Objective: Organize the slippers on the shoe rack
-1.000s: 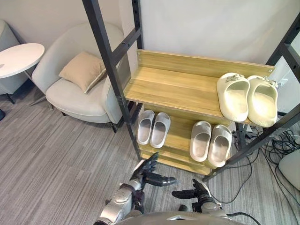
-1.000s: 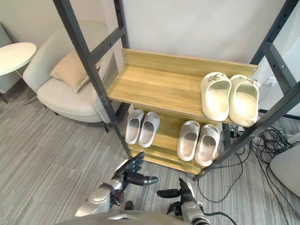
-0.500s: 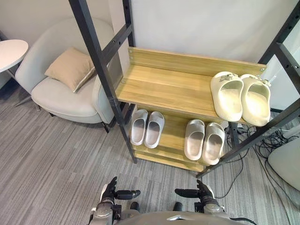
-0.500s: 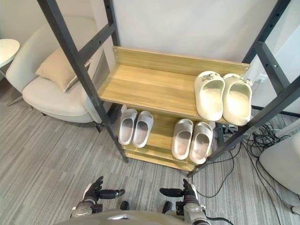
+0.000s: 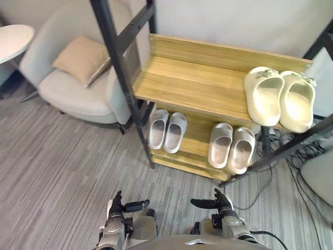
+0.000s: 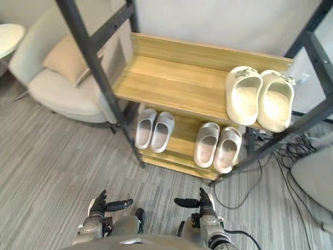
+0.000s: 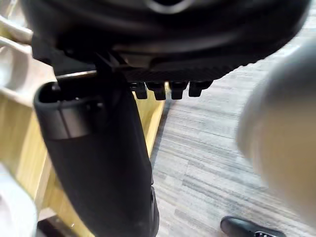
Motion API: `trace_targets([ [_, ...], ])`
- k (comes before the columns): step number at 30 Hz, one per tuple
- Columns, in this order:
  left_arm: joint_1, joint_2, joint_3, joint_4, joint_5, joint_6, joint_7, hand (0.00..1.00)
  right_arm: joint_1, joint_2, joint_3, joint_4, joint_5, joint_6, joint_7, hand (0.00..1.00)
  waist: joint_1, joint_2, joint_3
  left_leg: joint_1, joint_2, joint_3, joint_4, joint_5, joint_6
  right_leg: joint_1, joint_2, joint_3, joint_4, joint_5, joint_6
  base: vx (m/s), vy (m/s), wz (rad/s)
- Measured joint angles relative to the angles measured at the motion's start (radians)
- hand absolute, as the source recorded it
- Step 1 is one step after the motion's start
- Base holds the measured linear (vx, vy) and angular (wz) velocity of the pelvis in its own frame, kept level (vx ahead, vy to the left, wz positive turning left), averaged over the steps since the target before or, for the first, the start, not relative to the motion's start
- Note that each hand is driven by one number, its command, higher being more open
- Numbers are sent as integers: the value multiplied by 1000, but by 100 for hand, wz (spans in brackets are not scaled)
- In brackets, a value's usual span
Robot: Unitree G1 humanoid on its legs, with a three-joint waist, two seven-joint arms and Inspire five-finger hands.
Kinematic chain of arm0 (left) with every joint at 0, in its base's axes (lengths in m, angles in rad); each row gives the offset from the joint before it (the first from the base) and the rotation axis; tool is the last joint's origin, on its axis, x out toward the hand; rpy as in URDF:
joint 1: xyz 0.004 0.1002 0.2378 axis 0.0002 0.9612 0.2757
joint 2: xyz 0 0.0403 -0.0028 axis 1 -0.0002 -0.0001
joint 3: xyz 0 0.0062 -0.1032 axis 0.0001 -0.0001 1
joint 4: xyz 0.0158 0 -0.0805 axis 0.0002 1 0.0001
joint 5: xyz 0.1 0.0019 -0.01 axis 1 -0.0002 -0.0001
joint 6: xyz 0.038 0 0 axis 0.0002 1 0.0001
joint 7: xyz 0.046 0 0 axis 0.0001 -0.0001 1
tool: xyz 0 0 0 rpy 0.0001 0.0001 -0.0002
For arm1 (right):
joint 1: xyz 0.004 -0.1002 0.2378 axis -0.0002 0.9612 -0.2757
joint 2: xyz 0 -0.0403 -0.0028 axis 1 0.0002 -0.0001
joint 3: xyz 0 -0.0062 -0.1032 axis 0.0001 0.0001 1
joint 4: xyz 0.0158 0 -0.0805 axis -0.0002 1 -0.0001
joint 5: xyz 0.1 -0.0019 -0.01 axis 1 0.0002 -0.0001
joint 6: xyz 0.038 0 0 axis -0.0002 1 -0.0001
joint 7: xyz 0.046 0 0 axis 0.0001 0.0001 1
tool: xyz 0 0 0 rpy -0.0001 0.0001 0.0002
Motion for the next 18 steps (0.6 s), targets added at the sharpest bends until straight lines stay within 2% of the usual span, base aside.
trace_targets([
  [1,-4,-14,19,3,-1,-1,0,100,-15,4,0,-13,0,-6,2,100,1,14,1,-36,-1,-11,12,12,-15,1,25,13,-55,-15,-12,-138,-186,18],
  [3,-2,-58,23,6,-1,-1,2,100,-30,3,1,-13,0,-7,-4,100,8,53,-3,-69,24,-25,-10,48,-23,23,71,27,-168,-18,-25,-192,-154,22],
  [4,-11,-62,4,12,-1,-5,-1,100,-37,-6,3,-11,1,-5,-11,100,5,83,4,-83,41,-53,-48,95,-31,28,99,4,-218,-4,-72,-207,-155,32],
  [5,-12,-63,-3,14,-1,-5,-1,100,-35,-9,4,-10,1,-5,-14,100,4,91,4,-84,46,-65,-68,115,-35,28,105,-7,-228,3,-79,-222,-154,59],
  [7,-16,-63,-35,23,-2,-13,1,100,-32,-28,11,10,0,-3,-27,100,0,118,13,-82,75,-97,-178,233,-60,40,143,-81,-282,43,-114,-209,-135,76],
  [8,-21,-63,-39,26,-2,-17,1,100,-32,-31,7,12,0,-3,-30,100,-1,119,19,-82,76,-96,-212,284,-55,42,145,-105,-290,52,-125,-285,-133,122],
  [9,-39,-44,-66,42,-2,-16,-1,100,-32,-32,-13,19,0,-2,-39,100,-19,111,32,-83,62,-52,-297,409,-55,43,125,-183,-316,73,-151,-257,-88,114],
  [10,-44,-42,-70,44,-3,-17,-3,100,-33,-35,-27,21,0,-2,-40,100,-22,109,41,-89,58,0,-260,384,-46,43,116,-205,-314,78,-160,-295,-80,135],
  [11,-51,-41,-68,45,-1,-16,1,100,-31,-35,-56,26,0,-2,-47,100,-22,98,51,-97,45,101,-135,266,20,44,85,-243,-308,83,-163,-167,-27,86],
  [12,-52,-33,-70,45,-1,-17,1,100,-29,-34,-70,27,0,0,-51,100,-27,89,56,-93,31,118,-76,218,30,48,66,-260,-308,85,-160,-209,4,103],
  [13,-50,-32,-74,48,1,-19,1,100,-25,-38,-84,28,1,1,-54,100,-36,81,60,-83,17,128,5,141,29,49,42,-290,-319,100,-154,-178,78,101],
  [14,-47,-33,-84,59,1,-20,2,100,-19,-53,-85,29,0,1,-53,100,-46,91,54,-49,21,137,75,47,25,48,28,-327,-352,133,-146,-147,80,95],
  [16,-51,-32,-103,88,7,-18,-1,100,-9,-60,-88,29,0,1,-50,100,-54,105,46,6,62,194,126,-44,17,45,15,-379,-374,162,-134,-101,181,86],
  [17,-54,-33,-104,100,21,-18,-2,100,-2,-60,-91,30,0,1,-48,100,-57,106,45,38,88,244,144,-76,16,45,3,-406,-374,171,-125,-105,228,83],
  [18,-56,-33,-105,106,24,-18,-2,100,3,-59,-96,30,0,2,-47,100,-59,109,43,58,106,279,139,-83,17,45,-4,-422,-374,176,-116,-140,329,98],
])
